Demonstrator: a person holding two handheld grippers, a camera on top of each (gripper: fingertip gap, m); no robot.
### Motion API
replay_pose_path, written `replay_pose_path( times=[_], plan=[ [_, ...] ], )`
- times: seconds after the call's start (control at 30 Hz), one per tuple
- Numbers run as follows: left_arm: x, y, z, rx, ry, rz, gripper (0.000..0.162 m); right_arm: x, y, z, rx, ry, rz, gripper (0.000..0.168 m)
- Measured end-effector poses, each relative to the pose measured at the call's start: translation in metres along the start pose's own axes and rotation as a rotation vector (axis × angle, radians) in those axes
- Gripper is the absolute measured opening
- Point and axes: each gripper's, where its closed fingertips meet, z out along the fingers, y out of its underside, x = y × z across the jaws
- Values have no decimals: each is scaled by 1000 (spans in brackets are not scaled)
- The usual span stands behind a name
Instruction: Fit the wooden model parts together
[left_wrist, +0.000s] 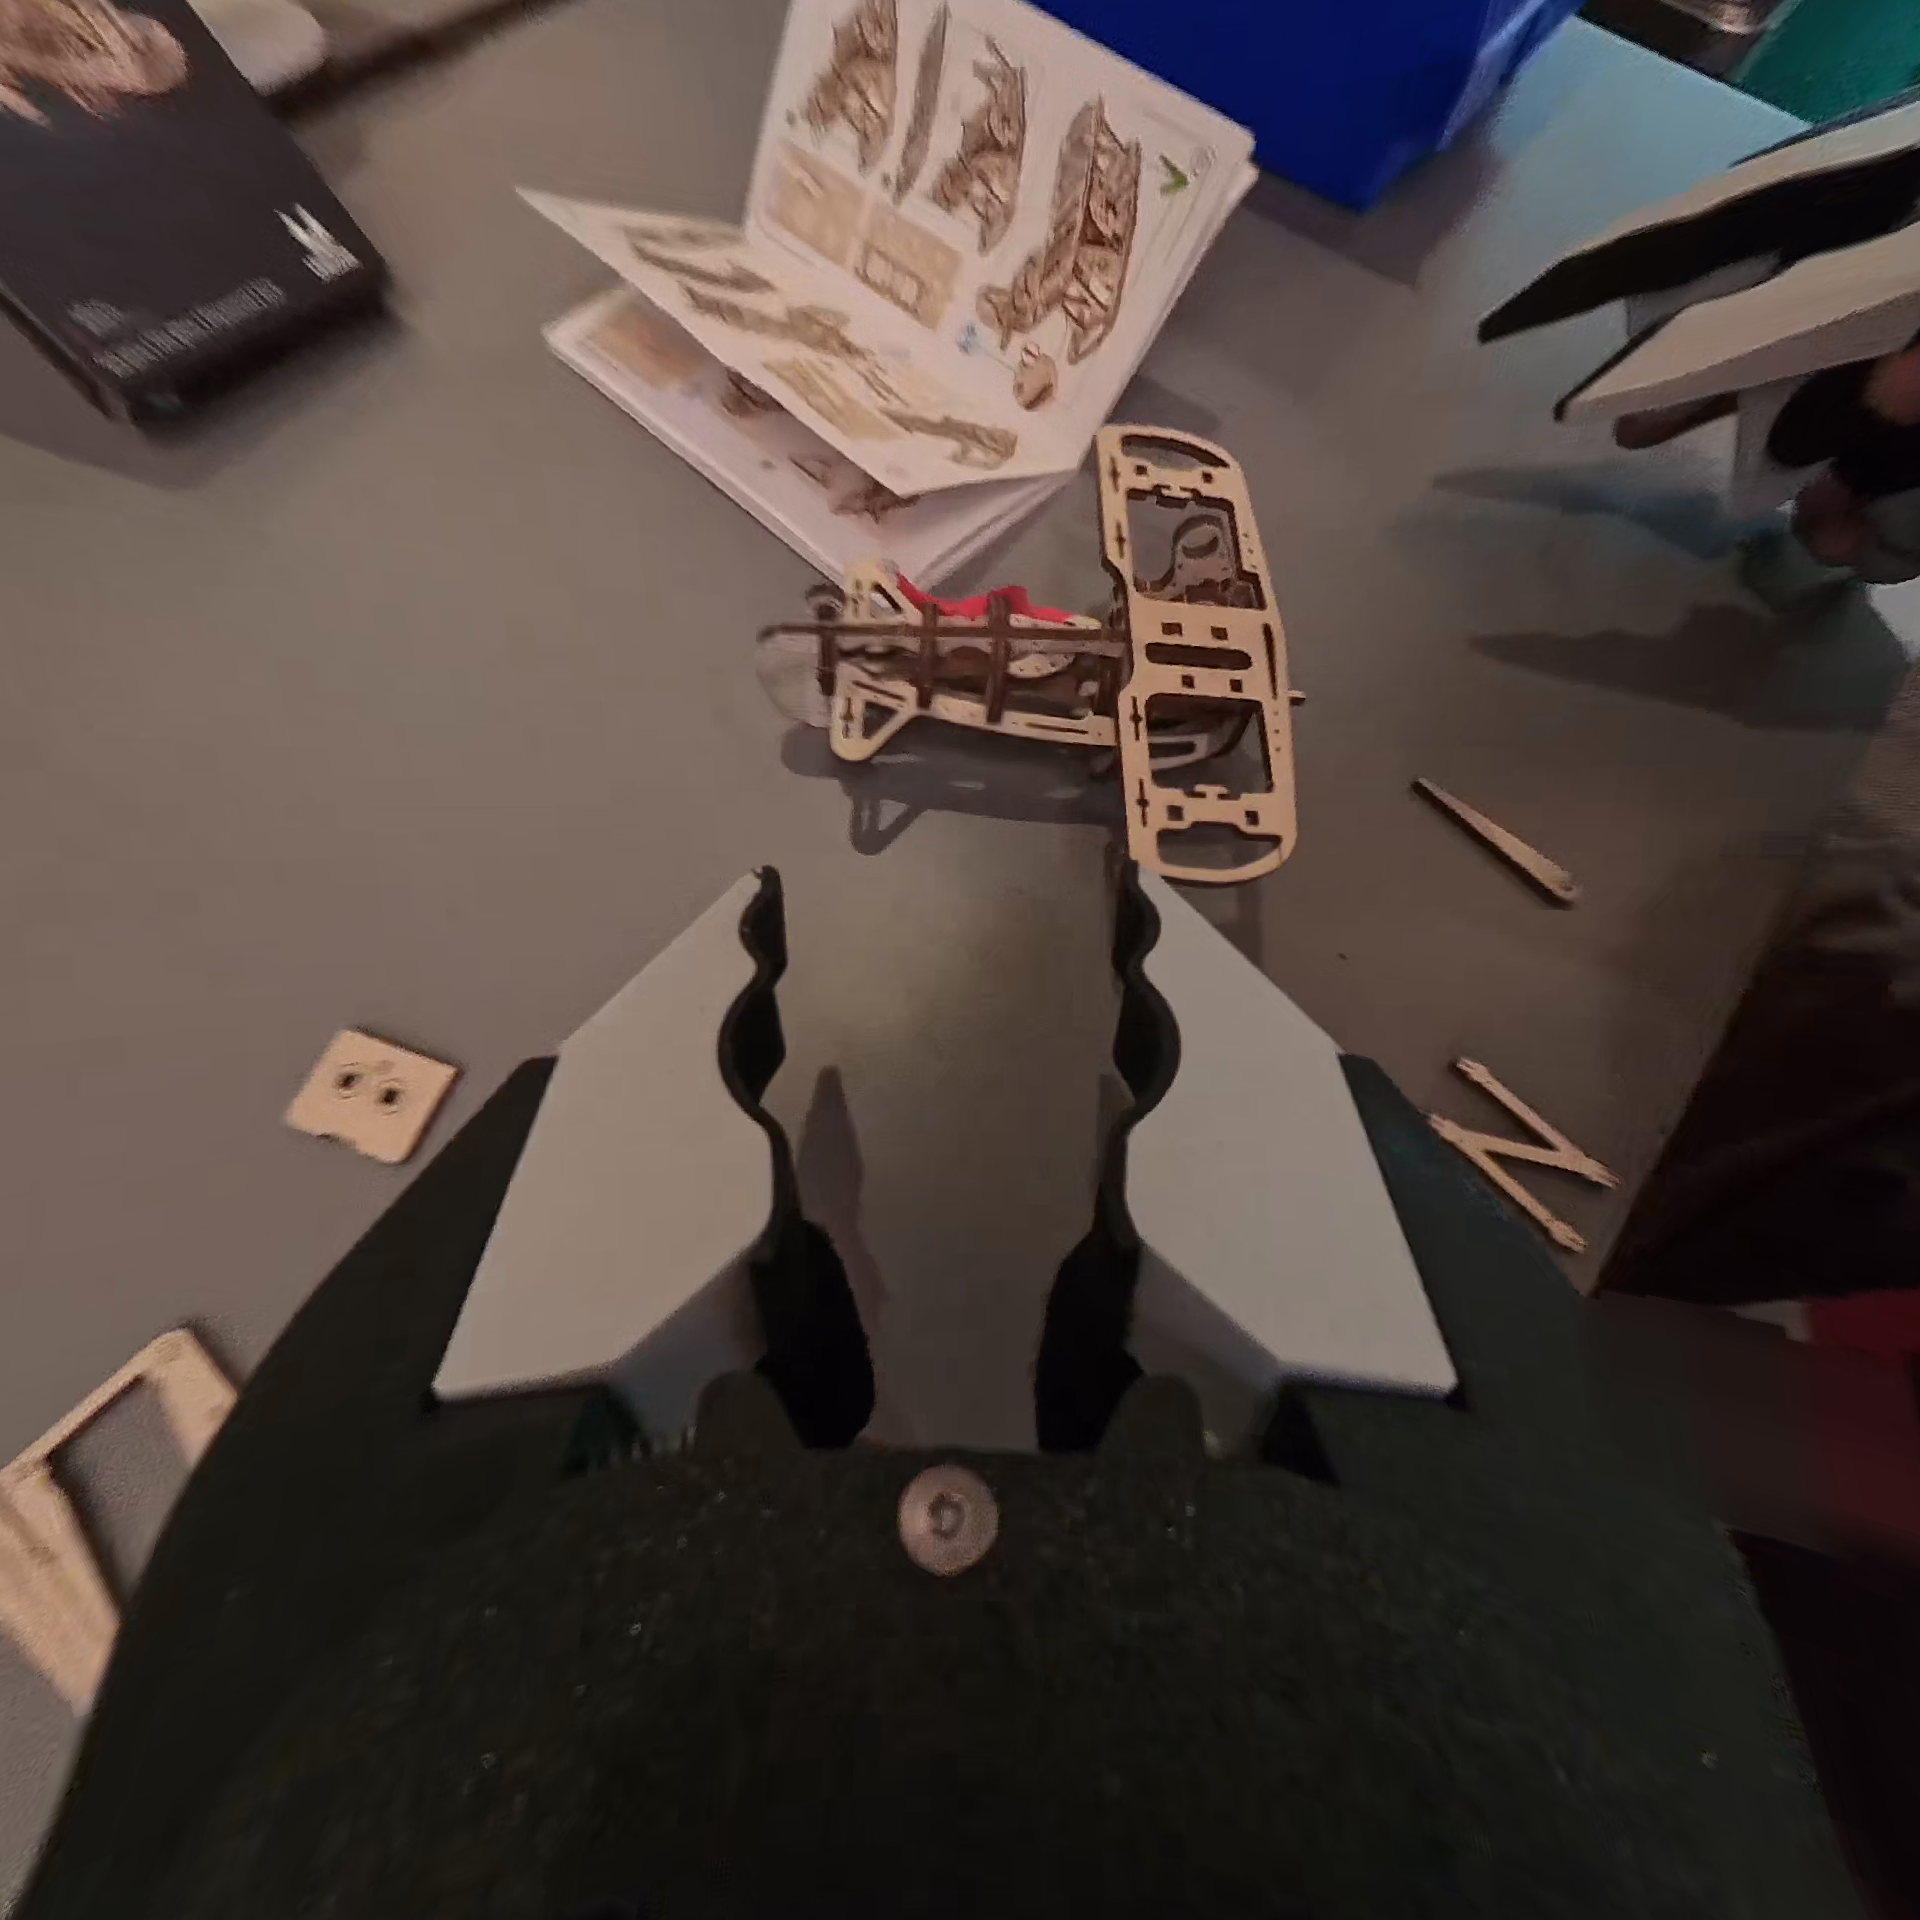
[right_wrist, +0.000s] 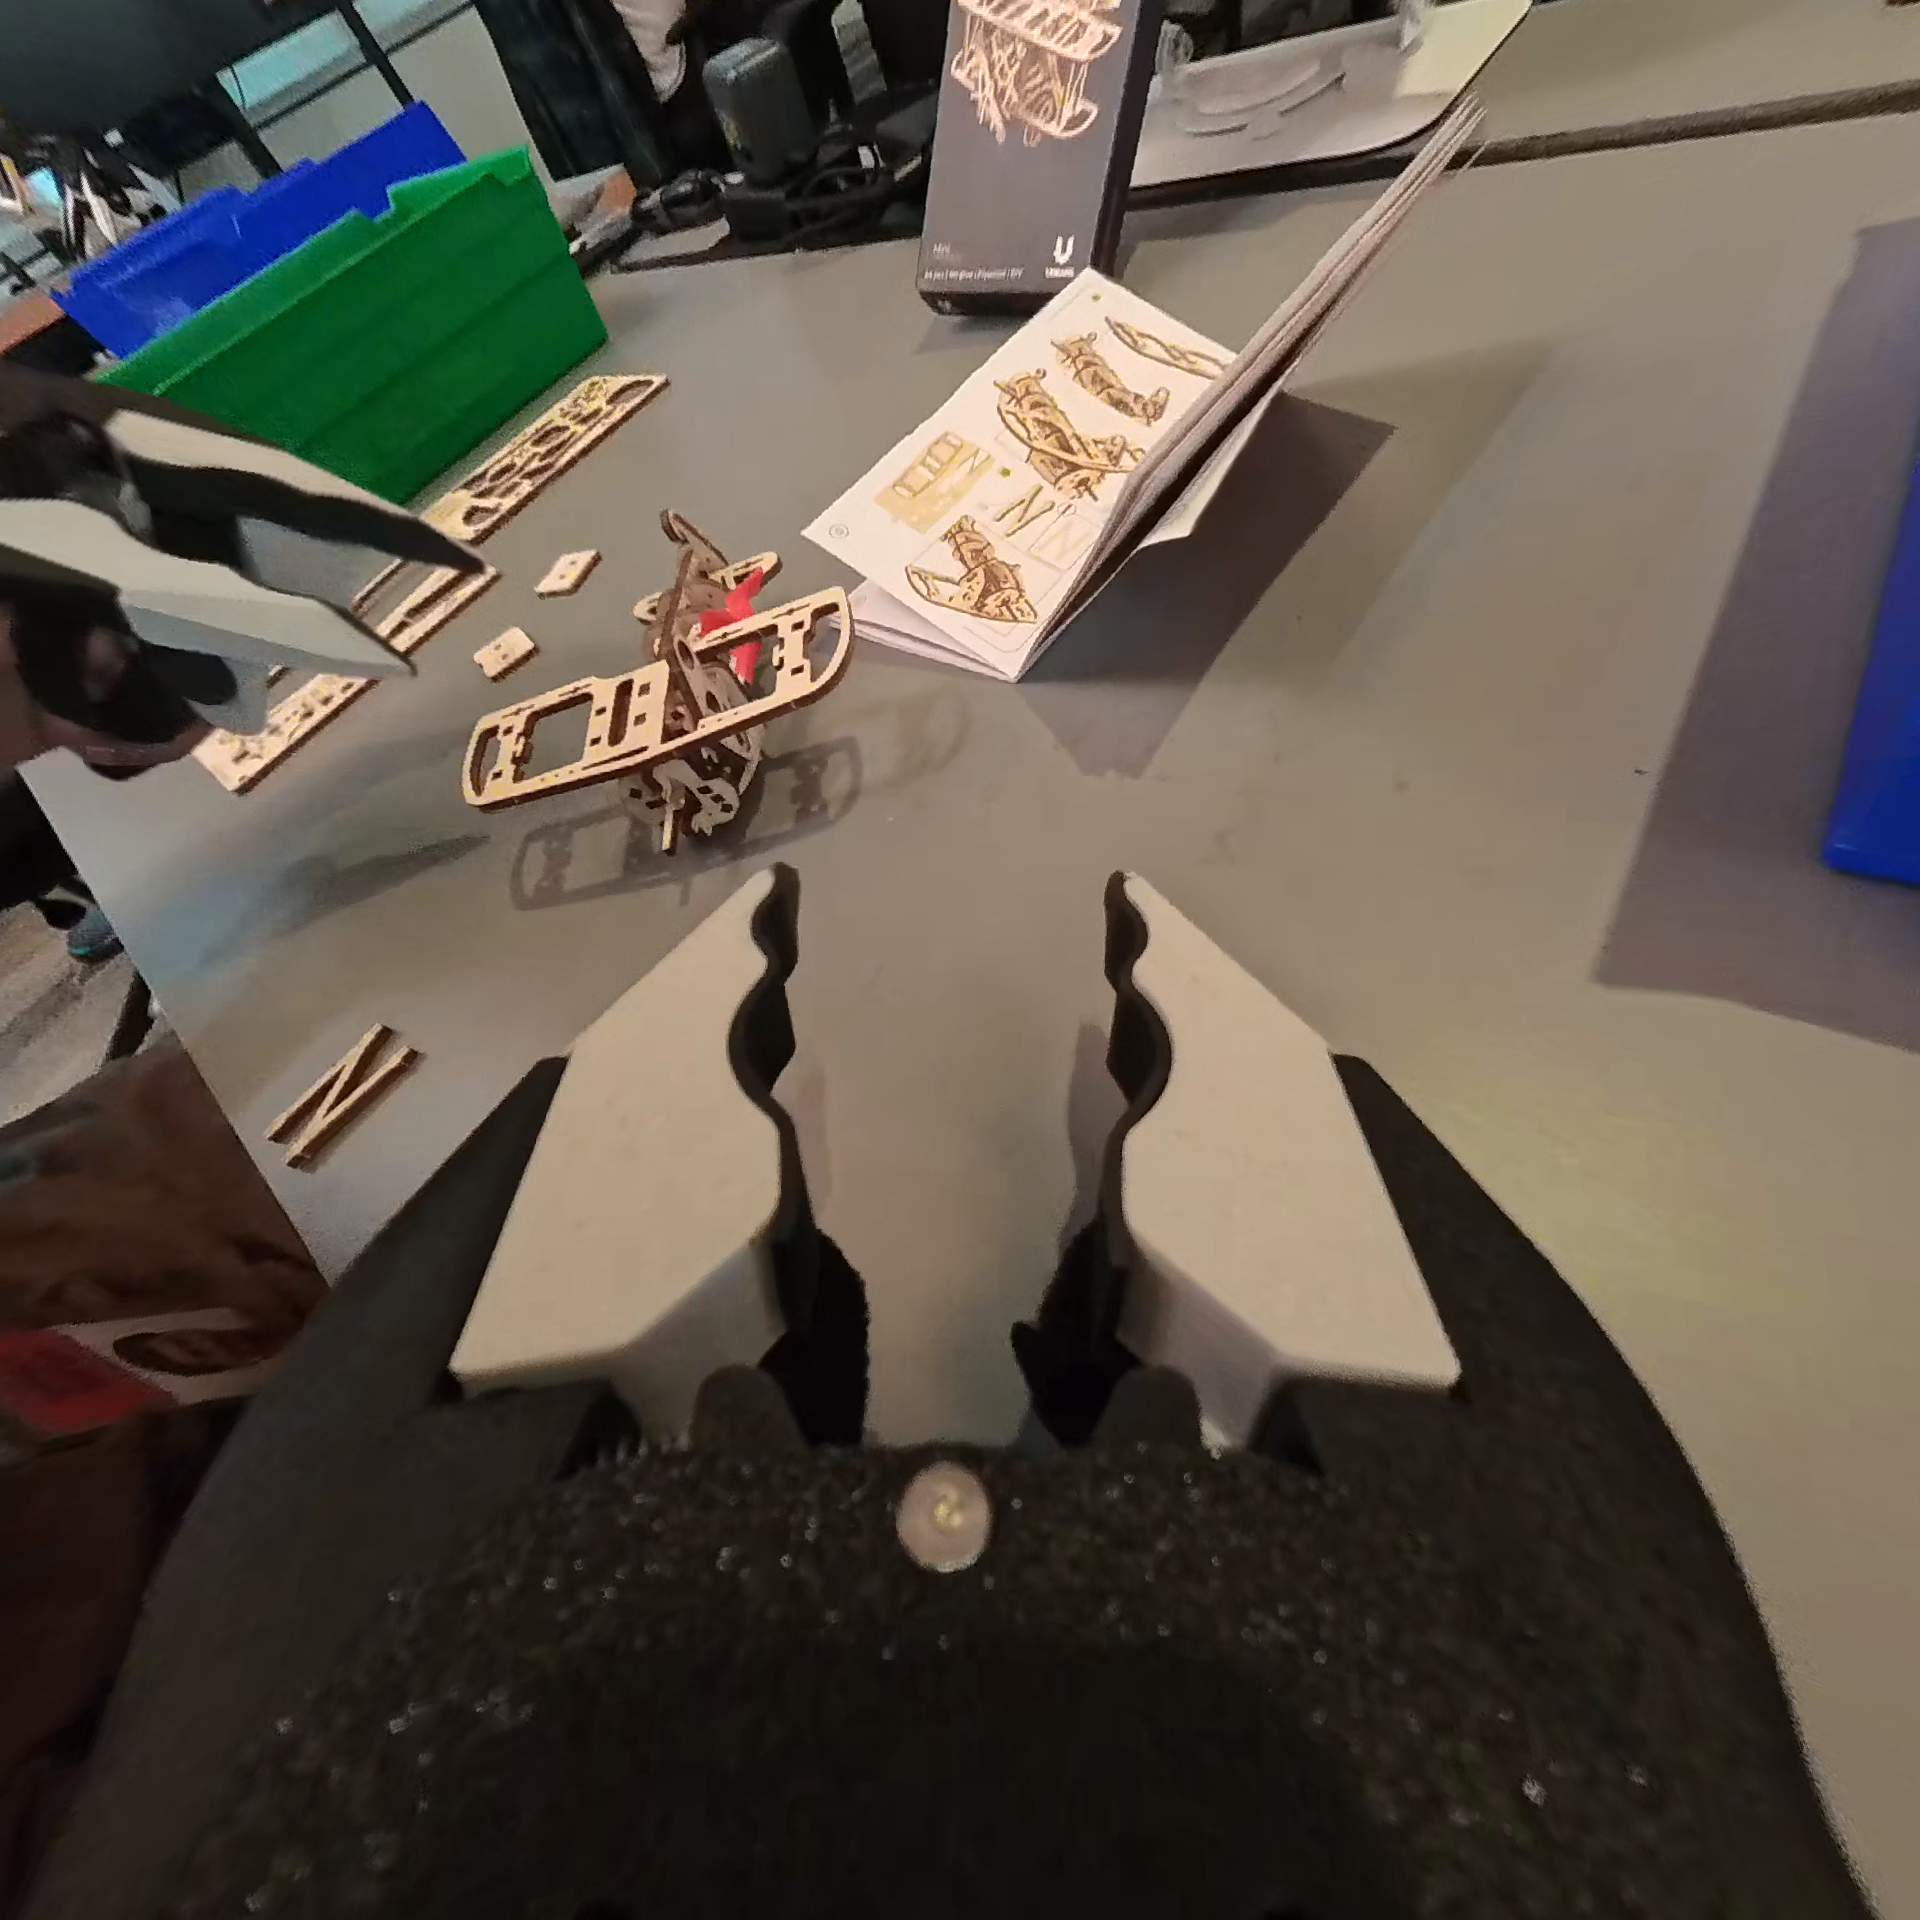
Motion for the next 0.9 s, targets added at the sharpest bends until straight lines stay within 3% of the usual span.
replay_pose_path(
  times=[0.27,0.7,0.9],
  plan=[
    [-21,4,7,-106,62,-91,61,6,-3,-7,22,15,6,57],
    [-7,-1,10,-144,165,-158,56,4,-4,-4,36,-32,60,56],
    [18,-3,-8,-140,232,-138,41,-9,-9,-8,41,-69,66,53]
  ],
)
